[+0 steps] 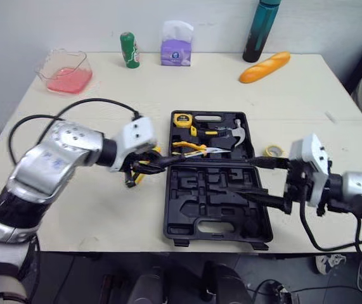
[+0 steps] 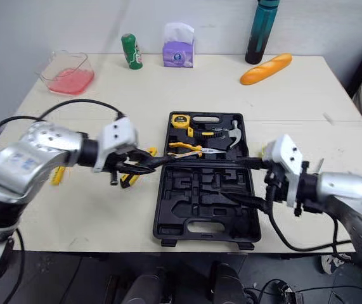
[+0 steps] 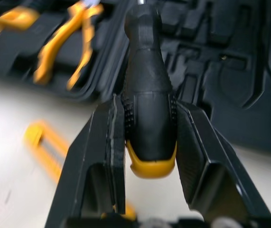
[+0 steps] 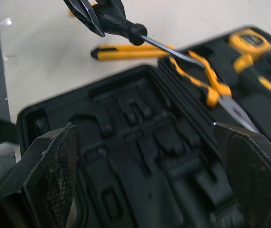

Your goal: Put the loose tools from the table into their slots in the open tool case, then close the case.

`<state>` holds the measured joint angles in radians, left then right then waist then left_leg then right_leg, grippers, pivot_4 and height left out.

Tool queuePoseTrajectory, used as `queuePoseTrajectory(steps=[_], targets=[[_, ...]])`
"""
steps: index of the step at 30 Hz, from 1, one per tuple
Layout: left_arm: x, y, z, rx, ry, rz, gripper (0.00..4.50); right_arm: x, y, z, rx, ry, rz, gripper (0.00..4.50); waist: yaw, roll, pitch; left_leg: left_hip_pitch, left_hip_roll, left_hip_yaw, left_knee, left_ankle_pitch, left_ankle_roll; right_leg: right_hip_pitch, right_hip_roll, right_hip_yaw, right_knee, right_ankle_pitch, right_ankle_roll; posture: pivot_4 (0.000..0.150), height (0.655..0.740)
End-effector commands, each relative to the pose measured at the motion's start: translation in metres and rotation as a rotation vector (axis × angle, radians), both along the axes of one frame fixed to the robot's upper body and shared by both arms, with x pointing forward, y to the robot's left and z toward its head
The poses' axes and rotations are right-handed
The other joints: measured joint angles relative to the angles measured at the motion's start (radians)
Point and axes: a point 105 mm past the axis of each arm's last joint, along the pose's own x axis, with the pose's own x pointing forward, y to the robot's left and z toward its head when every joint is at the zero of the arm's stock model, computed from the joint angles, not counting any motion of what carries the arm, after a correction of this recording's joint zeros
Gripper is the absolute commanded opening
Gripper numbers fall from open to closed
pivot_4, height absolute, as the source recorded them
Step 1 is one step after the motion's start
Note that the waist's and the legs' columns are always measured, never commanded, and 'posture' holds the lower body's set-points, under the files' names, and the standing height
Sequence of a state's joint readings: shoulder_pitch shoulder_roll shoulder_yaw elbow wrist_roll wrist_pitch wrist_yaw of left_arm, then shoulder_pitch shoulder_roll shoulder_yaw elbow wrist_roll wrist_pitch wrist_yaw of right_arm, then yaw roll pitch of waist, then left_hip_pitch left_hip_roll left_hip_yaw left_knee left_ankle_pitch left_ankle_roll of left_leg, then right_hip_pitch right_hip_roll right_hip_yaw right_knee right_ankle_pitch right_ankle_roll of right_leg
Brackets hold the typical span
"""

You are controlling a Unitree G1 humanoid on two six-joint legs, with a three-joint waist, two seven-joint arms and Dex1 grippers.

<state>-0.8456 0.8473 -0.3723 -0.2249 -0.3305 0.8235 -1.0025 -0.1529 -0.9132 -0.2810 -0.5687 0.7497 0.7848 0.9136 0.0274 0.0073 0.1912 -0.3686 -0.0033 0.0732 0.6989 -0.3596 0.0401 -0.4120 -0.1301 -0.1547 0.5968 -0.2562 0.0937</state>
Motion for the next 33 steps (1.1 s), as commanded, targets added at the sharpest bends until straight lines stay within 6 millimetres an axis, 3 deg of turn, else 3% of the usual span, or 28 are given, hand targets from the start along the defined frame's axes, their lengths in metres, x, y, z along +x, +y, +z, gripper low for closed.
queuePoseTrajectory(steps=[1, 10, 24, 25, 30, 31, 33], targets=[[0.011, -0.012, -0.001, 0.09, -0.033, -0.058, 0.99, -0.008, -0.002, 0.009, -0.013, -0.057, -0.027, 4.5, -0.003, 0.0, 0.0, 0.0, 0.0, 0.0, 0.0, 0.0, 0.0, 0.0, 0.0, 0.0, 0.0, 0.0, 0.0, 0.15, 0.7394], [0.041, -0.047, -0.013, 0.229, -0.099, -0.206, 0.99, -0.018, -0.011, -0.004, -0.002, -0.056, -0.161, 4.5, 0.012, -0.001, 0.0, -0.002, -0.001, -0.001, 0.001, 0.001, 0.002, 0.0, -0.001, -0.001, -0.001, 0.001, 0.001, 0.15, 0.7394], [0.045, -0.068, -0.02, 0.237, -0.108, -0.267, 0.99, -0.023, -0.019, -0.008, -0.004, -0.05, -0.24, 4.5, 0.028, -0.001, 0.0, -0.002, -0.001, -0.002, 0.002, 0.001, 0.003, 0.001, -0.002, -0.001, -0.001, 0.001, 0.002, 0.15, 0.7394], [0.042, -0.067, -0.018, 0.232, -0.099, -0.275, 2.03, -0.023, -0.019, -0.009, -0.003, -0.049, -0.24, 4.5, 0.027, -0.001, 0.0, -0.002, -0.002, -0.002, 0.002, 0.001, 0.003, 0.001, -0.002, -0.001, -0.001, 0.001, 0.002, 0.15, 0.7394], [0.035, -0.061, 0.006, 0.123, -0.046, -0.26, 4.28, -0.025, -0.017, -0.01, 0.0, -0.041, -0.235, 4.5, 0.024, -0.001, 0.001, -0.002, -0.001, -0.002, 0.002, 0.001, 0.003, 0.0, -0.001, -0.001, -0.001, 0.001, 0.002, 0.15, 0.7394], [0.035, -0.058, 0.008, 0.094, -0.044, -0.257, 4.42, -0.025, -0.017, -0.011, 0.0, -0.04, -0.235, 4.5, 0.023, -0.001, 0.001, -0.002, -0.001, -0.002, 0.002, 0.001, 0.003, 0.0, -0.001, -0.001, -0.001, 0.001, 0.002, 0.15, 0.7394], [0.038, -0.057, 0.011, 0.016, -0.067, -0.258, 4.29, -0.025, -0.017, -0.011, -0.001, -0.038, -0.235, 4.5, 0.023, -0.001, 0.001, -0.002, -0.001, -0.002, 0.002, 0.001, 0.003, 0.0, -0.002, -0.001, -0.001, 0.001, 0.002, 0.15, 0.7394]])
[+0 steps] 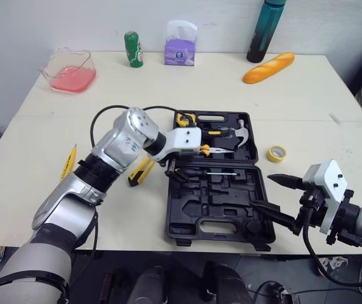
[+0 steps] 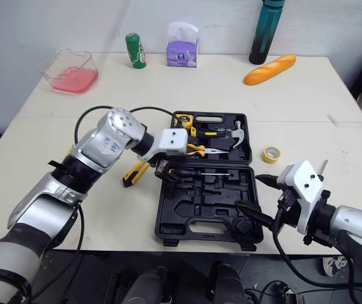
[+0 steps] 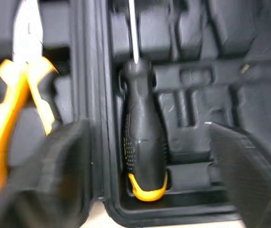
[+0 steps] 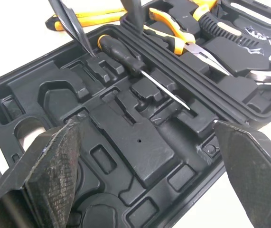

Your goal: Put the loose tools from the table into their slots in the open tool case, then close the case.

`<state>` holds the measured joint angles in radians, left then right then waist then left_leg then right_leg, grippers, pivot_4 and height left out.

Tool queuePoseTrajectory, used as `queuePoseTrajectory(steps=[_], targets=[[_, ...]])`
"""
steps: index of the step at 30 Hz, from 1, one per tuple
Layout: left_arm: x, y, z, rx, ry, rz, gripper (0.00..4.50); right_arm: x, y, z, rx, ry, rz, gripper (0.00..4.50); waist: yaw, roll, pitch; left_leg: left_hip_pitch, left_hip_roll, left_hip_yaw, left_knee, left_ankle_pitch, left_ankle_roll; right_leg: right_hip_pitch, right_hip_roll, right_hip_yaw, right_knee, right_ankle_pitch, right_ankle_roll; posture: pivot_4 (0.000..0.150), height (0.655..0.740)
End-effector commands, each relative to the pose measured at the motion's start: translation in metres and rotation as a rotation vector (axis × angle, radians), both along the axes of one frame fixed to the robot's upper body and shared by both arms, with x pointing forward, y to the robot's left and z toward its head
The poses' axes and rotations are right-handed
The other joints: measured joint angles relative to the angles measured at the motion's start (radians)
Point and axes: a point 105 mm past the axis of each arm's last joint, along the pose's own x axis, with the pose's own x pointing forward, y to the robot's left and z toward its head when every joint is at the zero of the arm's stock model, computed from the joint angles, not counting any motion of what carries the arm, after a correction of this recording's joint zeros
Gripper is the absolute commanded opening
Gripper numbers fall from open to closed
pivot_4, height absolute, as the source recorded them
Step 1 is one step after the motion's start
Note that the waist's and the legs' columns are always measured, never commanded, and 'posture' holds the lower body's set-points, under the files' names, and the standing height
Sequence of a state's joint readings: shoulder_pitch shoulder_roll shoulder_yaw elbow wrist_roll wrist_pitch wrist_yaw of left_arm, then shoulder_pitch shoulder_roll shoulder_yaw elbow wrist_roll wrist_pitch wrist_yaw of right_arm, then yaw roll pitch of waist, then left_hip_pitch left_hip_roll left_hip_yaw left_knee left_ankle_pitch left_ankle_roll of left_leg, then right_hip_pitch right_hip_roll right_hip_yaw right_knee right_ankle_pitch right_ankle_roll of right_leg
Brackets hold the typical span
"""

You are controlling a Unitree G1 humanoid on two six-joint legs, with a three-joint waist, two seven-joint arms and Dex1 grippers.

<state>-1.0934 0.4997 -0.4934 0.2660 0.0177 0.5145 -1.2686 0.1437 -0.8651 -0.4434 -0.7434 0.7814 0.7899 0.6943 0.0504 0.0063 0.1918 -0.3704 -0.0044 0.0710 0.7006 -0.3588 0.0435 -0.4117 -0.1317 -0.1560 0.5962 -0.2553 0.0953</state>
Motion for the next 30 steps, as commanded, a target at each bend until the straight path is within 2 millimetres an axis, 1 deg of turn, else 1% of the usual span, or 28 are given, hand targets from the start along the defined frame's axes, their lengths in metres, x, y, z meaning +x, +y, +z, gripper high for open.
queuePoseTrajectory(steps=[1, 3, 5, 8, 9, 10, 13, 16, 19, 23, 26, 30], targets=[[0.002, 0.0, 0.02, -0.182, -0.045, -0.023, 3.99, -0.004, 0.003, 0.008, -0.001, -0.04, 0.012, 4.5, 0.0, 0.0, 0.0, 0.0, 0.0, 0.0, 0.0, 0.0, 0.0, 0.0, 0.0, 0.0, 0.0, 0.0, 0.0, 0.15, 0.7394], [0.0, -0.003, 0.02, -0.32, -0.007, -0.052, 3.15, -0.003, 0.002, 0.008, -0.001, -0.041, 0.011, 4.5, 0.0, 0.0, 0.0, 0.001, 0.0, 0.0, 0.0, 0.0, 0.0, 0.0, 0.0, 0.0, 0.0, 0.0, 0.0, 0.15, 0.7394], [0.0, -0.002, 0.014, -0.393, 0.017, -0.07, 2.27, -0.001, 0.002, 0.008, -0.002, -0.042, 0.012, 4.5, 0.002, 0.0, 0.0, 0.0, 0.0, 0.0, 0.001, 0.0, 0.0, 0.001, -0.001, 0.0, 0.0, 0.0, 0.0, 0.15, 0.7394], [0.007, 0.003, -0.01, -0.453, 0.053, -0.024, 0.75, 0.0, 0.004, 0.008, -0.004, -0.043, 0.019, 4.5, 0.001, 0.0, 0.0, 0.0, -0.001, -0.001, 0.001, 0.0, 0.0, 0.001, -0.001, -0.001, 0.0, 0.0, 0.0, 0.15, 0.7394], [0.007, 0.002, -0.014, -0.473, 0.063, -0.02, 0.32, 0.001, 0.004, 0.008, -0.005, -0.043, 0.022, 4.5, 0.001, 0.0, 0.0, 0.0, -0.001, -0.001, 0.001, 0.0, 0.0, 0.001, -0.001, -0.001, 0.0, 0.0, 0.0, 0.15, 0.7394], [0.007, 0.001, -0.017, -0.488, 0.072, -0.02, 0.08, 0.001, 0.004, 0.008, -0.007, -0.042, 0.024, 4.5, 0.002, 0.0, 0.0, 0.0, -0.001, 0.0, 0.001, 0.0, 0.0, 0.001, -0.001, -0.001, 0.0, 0.0, 0.0, 0.15, 0.7394], [0.011, -0.003, -0.025, -0.486, 0.065, -0.006, 0.08, 0.002, 0.004, 0.009, -0.011, -0.041, 0.03, 4.5, 0.004, 0.0, 0.0, 0.0, -0.001, -0.001, 0.001, 0.0, 0.0, 0.001, -0.001, -0.001, 0.0, 0.0, 0.0, 0.15, 0.7394], [0.012, -0.005, -0.038, -0.443, 0.069, -0.004, 0.08, 0.003, 0.003, 0.011, -0.015, -0.043, 0.034, 4.5, 0.002, 0.0, 0.0, 0.0, -0.001, -0.001, 0.001, 0.0, 0.0, 0.001, -0.001, -0.001, 0.0, 0.0, 0.001, 0.15, 0.7394], [0.013, -0.006, -0.046, -0.409, 0.069, 0.006, 0.08, 0.004, 0.003, 0.011, -0.018, -0.043, 0.036, 4.5, 0.002, 0.0, 0.0, 0.0, -0.001, -0.001, 0.001, 0.0, 0.0, 0.001, -0.001, -0.001, 0.0, 0.0, 0.001, 0.15, 0.7394], [0.01, -0.007, -0.059, -0.333, 0.083, 0.0, 0.08, 0.005, 0.003, 0.01, -0.019, -0.041, 0.037, 4.5, 0.003, 0.0, 0.0, 0.001, -0.001, -0.001, 0.001, 0.0, 0.0, 0.002, -0.001, -0.001, 0.0, 0.0, 0.001, 0.15, 0.7394], [0.008, -0.001, -0.086, -0.17, 0.069, 0.006, 0.08, 0.006, 0.004, 0.009, -0.018, -0.04, 0.035, 4.5, 0.003, -0.001, -0.003, 0.002, -0.001, -0.001, 0.001, 0.0, 0.001, 0.003, -0.001, -0.001, 0.0, 0.0, 0.001, 0.15, 0.7394], [0.006, 0.005, -0.106, -0.065, 0.071, 0.009, 0.08, 0.006, 0.004, 0.008, -0.015, -0.039, 0.033, 4.5, 0.002, -0.003, -0.014, 0.003, -0.001, -0.001, 0.001, 0.0, 0.001, 0.004, -0.001, -0.001, 0.0, 0.0, 0.001, 0.15, 0.7394]])
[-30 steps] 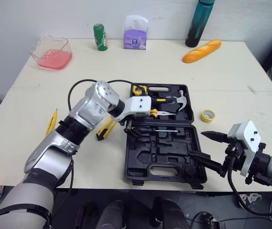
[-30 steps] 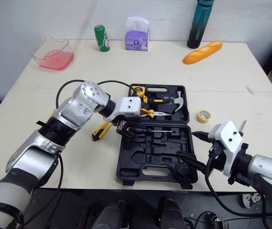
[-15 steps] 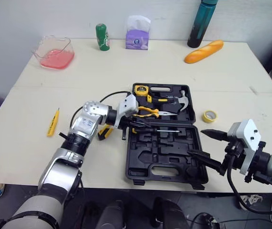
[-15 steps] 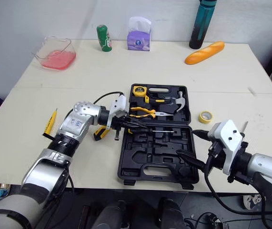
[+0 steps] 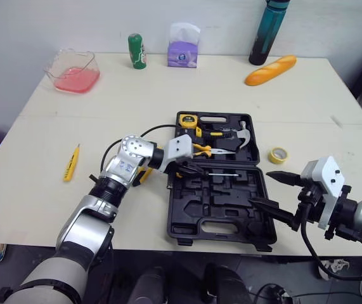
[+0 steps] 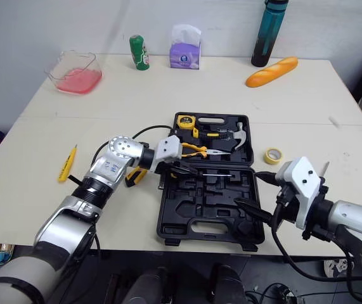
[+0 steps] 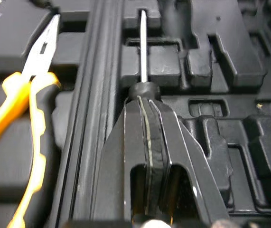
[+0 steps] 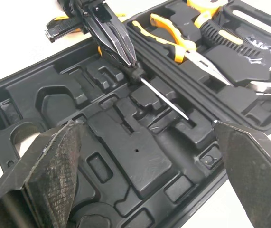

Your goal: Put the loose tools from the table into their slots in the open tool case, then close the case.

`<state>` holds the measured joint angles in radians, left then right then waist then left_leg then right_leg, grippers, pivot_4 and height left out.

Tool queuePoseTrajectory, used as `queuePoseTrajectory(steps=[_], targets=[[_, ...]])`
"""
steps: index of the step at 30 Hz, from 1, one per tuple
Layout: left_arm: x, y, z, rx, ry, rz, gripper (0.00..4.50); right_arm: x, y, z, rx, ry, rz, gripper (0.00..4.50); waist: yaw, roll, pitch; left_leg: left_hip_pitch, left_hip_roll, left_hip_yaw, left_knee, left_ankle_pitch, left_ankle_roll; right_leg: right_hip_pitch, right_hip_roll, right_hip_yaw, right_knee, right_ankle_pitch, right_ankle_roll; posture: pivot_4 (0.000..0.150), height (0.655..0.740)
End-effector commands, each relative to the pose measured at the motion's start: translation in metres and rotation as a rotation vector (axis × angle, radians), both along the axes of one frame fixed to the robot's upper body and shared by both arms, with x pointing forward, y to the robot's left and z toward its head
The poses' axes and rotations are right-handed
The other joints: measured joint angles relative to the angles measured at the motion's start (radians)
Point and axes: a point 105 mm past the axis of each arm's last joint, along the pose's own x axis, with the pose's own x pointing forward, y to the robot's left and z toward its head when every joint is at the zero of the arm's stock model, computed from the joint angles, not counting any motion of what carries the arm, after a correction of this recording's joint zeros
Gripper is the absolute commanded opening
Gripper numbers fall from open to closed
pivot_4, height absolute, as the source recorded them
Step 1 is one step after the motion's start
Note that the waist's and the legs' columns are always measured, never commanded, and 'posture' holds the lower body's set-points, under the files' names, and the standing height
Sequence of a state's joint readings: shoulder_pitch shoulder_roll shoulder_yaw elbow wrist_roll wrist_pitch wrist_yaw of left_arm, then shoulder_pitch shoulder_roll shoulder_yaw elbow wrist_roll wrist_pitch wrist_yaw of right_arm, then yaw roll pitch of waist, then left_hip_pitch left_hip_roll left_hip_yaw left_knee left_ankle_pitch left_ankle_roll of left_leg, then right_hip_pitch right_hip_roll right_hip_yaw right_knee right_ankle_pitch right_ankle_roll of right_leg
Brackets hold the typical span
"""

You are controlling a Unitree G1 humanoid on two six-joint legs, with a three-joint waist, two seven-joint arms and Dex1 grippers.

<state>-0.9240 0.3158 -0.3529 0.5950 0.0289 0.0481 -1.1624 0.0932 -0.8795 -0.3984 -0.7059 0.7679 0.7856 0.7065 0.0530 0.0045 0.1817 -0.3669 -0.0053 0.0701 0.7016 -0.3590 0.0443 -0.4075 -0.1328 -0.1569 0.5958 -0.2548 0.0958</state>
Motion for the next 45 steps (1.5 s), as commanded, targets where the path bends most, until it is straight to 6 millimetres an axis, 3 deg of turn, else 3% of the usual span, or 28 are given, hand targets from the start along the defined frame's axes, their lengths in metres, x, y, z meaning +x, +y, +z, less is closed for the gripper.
queuePoseTrajectory(steps=[1, 6, 15, 18, 19, 21, 24, 27, 29, 33, 34, 37, 41, 45], targets=[[-0.006, 0.02, -0.052, 0.21, 0.078, 0.041, 0.08, -0.001, 0.002, 0.007, -0.009, -0.042, 0.01, 4.5, -0.001, -0.002, -0.007, 0.001, 0.0, 0.0, 0.0, 0.0, 0.0, 0.0, 0.0, 0.0, 0.0, 0.0, 0.0, 0.15, 0.7394], [-0.008, 0.017, -0.062, 0.256, 0.102, 0.057, 0.08, -0.001, 0.0, 0.006, -0.011, -0.041, -0.001, 4.5, -0.002, -0.003, -0.013, 0.015, 0.002, -0.003, -0.002, -0.004, 0.002, 0.017, -0.001, 0.002, -0.007, -0.001, -0.001, 0.15, 0.7394], [0.0, 0.012, -0.051, 0.18, 0.131, 0.116, 0.08, -0.003, -0.005, 0.004, -0.03, -0.036, -0.022, 4.5, 0.005, -0.003, -0.015, 0.015, 0.0, -0.005, -0.002, -0.005, 0.003, 0.018, -0.012, 0.002, -0.008, -0.001, -0.001, 0.15, 0.7394], [-0.006, 0.01, -0.009, -0.066, 0.16, 0.086, 0.08, 0.001, -0.015, 0.005, -0.036, -0.053, -0.07, 4.5, -0.002, -0.003, -0.015, 0.014, 0.0, -0.004, -0.002, -0.005, 0.003, 0.017, -0.013, 0.002, -0.008, -0.001, -0.001, 0.15, 0.7394], [-0.01, 0.019, 0.011, -0.175, 0.188, 0.097, 0.34, 0.003, -0.023, 0.006, -0.039, -0.059, -0.104, 4.5, -0.009, -0.002, -0.013, 0.013, 0.0, -0.005, -0.002, -0.005, 0.003, 0.016, -0.013, 0.001, -0.007, -0.001, -0.001, 0.15, 0.7394], [-0.018, 0.046, 0.034, -0.315, 0.21, 0.159, 0.9, 0.005, -0.044, 0.008, -0.043, -0.061, -0.174, 4.5, -0.028, -0.001, -0.01, 0.01, 0.001, -0.005, -0.003, -0.005, 0.002, 0.013, -0.012, 0.001, -0.005, -0.001, -0.002, 0.15, 0.7394], [-0.026, 0.092, 0.048, -0.429, 0.155, 0.335, 2.27, 0.002, -0.078, 0.009, -0.043, -0.05, -0.276, 4.5, -0.031, 0.0, -0.007, 0.008, 0.002, -0.005, -0.004, -0.004, 0.0, 0.011, -0.008, 0.0, -0.006, -0.001, -0.002, 0.15, 0.7394], [-0.042, 0.158, 0.044, -0.492, 0.166, 0.583, 3.58, -0.003, -0.118, 0.007, -0.06, -0.029, -0.404, 4.5, -0.032, 0.0, -0.007, 0.009, 0.002, -0.005, -0.003, -0.004, 0.001, 0.013, -0.003, 0.001, -0.006, -0.001, -0.001, 0.15, 0.7394], [-0.065, 0.207, 0.036, -0.485, 0.179, 0.746, 4.45, -0.009, -0.148, 0.004, -0.064, -0.004, -0.493, 4.5, -0.032, 0.0, -0.006, 0.013, 0.002, -0.004, -0.004, -0.004, 0.0, 0.016, -0.004, 0.003, -0.007, -0.001, -0.001, 0.15, 0.7394], [-0.105, 0.276, 0.023, -0.426, 0.16, 1.016, 4.49, -0.024, -0.186, -0.005, -0.102, 0.056, -0.574, 4.5, -0.024, 0.002, -0.003, 0.012, 0.003, -0.005, -0.004, -0.007, -0.001, 0.014, -0.01, 0.002, -0.01, -0.002, -0.003, 0.15, 0.7394], [-0.119, 0.305, 0.021, -0.424, 0.151, 1.134, 4.49, -0.028, -0.197, -0.005, -0.12, 0.068, -0.602, 4.5, -0.023, 0.003, -0.002, 0.013, 0.003, -0.005, -0.004, -0.008, 0.0, 0.014, -0.011, 0.002, -0.011, -0.002, -0.003, 0.15, 0.7394], [-0.155, 0.365, 0.022, -0.403, 0.105, 1.38, 4.49, -0.036, -0.221, -0.002, -0.144, 0.07, -0.663, 4.5, -0.026, 0.004, -0.001, 0.013, 0.003, -0.005, -0.004, -0.011, 0.0, 0.013, -0.013, 0.002, -0.01, -0.003, -0.004, 0.15, 0.7394], [-0.179, 0.404, 0.015, -0.311, 0.049, 1.553, 4.49, -0.04, -0.234, 0.002, -0.151, 0.055, -0.694, 4.5, -0.026, 0.01, 0.001, 0.013, 0.002, -0.005, -0.005, -0.016, -0.002, 0.012, -0.015, 0.001, -0.01, -0.004, -0.004, 0.15, 0.7394], [-0.177, 0.409, 0.016, -0.303, 0.046, 1.554, 4.49, -0.039, -0.241, 0.006, -0.164, 0.028, -0.71, 4.5, -0.026, 0.013, 0.003, 0.013, 0.002, -0.005, -0.006, -0.017, -0.001, 0.011, -0.015, 0.002, -0.01, -0.004, -0.005, 0.15, 0.7394]])
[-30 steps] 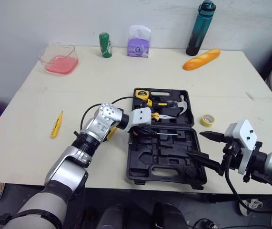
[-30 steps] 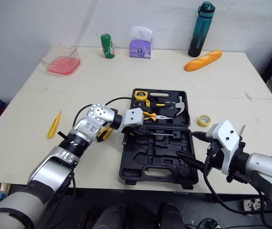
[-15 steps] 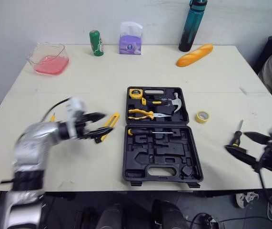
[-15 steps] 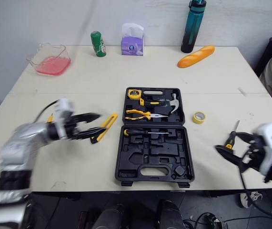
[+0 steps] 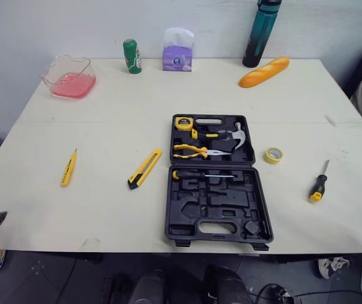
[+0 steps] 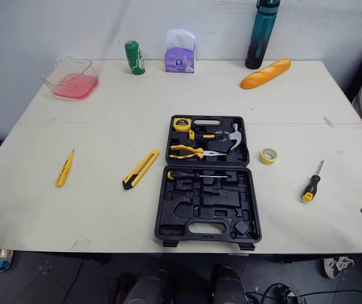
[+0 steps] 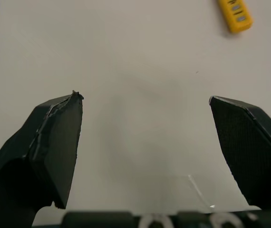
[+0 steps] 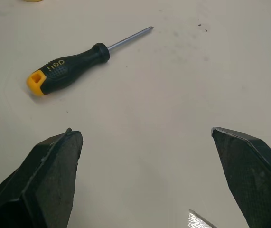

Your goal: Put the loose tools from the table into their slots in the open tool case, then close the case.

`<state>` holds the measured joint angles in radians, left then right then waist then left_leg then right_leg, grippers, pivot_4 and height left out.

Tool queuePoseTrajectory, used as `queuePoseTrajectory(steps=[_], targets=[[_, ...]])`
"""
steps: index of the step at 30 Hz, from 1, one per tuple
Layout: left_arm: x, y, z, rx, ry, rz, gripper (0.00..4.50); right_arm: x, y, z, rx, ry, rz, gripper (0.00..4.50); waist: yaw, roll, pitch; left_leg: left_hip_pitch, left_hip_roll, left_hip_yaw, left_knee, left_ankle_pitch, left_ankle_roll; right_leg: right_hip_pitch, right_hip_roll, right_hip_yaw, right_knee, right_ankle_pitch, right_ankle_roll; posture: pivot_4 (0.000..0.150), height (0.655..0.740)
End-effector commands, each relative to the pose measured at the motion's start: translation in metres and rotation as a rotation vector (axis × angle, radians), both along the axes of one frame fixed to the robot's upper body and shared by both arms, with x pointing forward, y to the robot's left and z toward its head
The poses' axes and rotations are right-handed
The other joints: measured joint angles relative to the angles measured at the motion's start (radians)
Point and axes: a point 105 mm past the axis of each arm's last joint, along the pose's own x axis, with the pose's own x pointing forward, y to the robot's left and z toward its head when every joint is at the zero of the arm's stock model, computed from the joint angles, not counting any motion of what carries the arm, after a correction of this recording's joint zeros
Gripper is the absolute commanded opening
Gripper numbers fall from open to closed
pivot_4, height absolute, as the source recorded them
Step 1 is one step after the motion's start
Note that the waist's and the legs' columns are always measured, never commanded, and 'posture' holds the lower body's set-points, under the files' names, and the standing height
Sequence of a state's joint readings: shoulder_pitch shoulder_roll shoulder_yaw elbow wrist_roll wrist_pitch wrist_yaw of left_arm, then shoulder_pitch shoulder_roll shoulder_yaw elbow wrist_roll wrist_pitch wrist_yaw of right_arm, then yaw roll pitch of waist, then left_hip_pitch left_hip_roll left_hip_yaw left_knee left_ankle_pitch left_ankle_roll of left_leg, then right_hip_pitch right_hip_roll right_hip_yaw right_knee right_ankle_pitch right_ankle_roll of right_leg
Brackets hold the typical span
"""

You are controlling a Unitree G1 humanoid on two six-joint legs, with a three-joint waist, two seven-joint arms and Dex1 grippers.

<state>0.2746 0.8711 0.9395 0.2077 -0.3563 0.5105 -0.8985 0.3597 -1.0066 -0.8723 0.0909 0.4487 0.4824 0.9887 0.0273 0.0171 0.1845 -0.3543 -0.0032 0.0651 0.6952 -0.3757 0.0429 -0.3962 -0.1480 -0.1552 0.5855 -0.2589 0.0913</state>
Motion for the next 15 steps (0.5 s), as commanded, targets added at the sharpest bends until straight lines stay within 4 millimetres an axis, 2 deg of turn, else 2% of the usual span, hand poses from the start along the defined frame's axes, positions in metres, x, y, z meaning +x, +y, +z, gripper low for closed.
queuePoseTrajectory(steps=[1, 4, 9, 13, 15], targets=[[0.012, -0.005, 0.018, 0.028, -0.048, -0.05, 4.49, 0.003, -0.004, 0.019, -0.05, -0.065, -0.005, 4.5, -0.001, 0.0, 0.0, 0.0, 0.0, 0.0, -0.001, 0.0, -0.001, -0.001, 0.0, 0.0, 0.0, 0.0, 0.0, 0.15, 0.7394], [0.032, -0.038, 0.027, 0.002, -0.077, -0.196, 4.49, 0.008, 0.014, 0.018, -0.006, -0.095, 0.015, 4.5, 0.0, 0.002, 0.001, 0.0, 0.0, 0.0, -0.002, 0.002, -0.004, -0.001, 0.0, 0.0, 0.0, 0.0, 0.0, 0.15, 0.7394], [0.052, -0.11, 0.046, -0.001, -0.07, -0.535, 4.49, 0.011, 0.065, 0.009, 0.051, -0.099, 0.088, 4.5, -0.002, 0.003, 0.002, 0.0, 0.0, 0.001, -0.006, 0.004, -0.007, -0.002, 0.0, 0.001, 0.0, 0.0, -0.001, 0.15, 0.7394], [0.075, -0.2, 0.079, -0.05, -0.151, -0.915, 4.49, 0.021, 0.113, -0.005, 0.107, -0.14, -0.01, 4.5, 0.005, 0.002, 0.002, 0.0, 0.0, 0.001, -0.008, 0.006, -0.009, -0.003, 0.0, 0.001, 0.0, 0.0, -0.001, 0.15, 0.7394], [0.077, -0.225, 0.085, -0.054, -0.157, -1.033, 4.49, 0.024, 0.121, -0.006, 0.118, -0.162, -0.075, 4.5, 0.0, 0.005, 0.002, 0.0, -0.001, 0.0, -0.008, 0.008, -0.011, -0.003, 0.0, 0.002, 0.002, 0.0, -0.001, 0.15, 0.7394]])
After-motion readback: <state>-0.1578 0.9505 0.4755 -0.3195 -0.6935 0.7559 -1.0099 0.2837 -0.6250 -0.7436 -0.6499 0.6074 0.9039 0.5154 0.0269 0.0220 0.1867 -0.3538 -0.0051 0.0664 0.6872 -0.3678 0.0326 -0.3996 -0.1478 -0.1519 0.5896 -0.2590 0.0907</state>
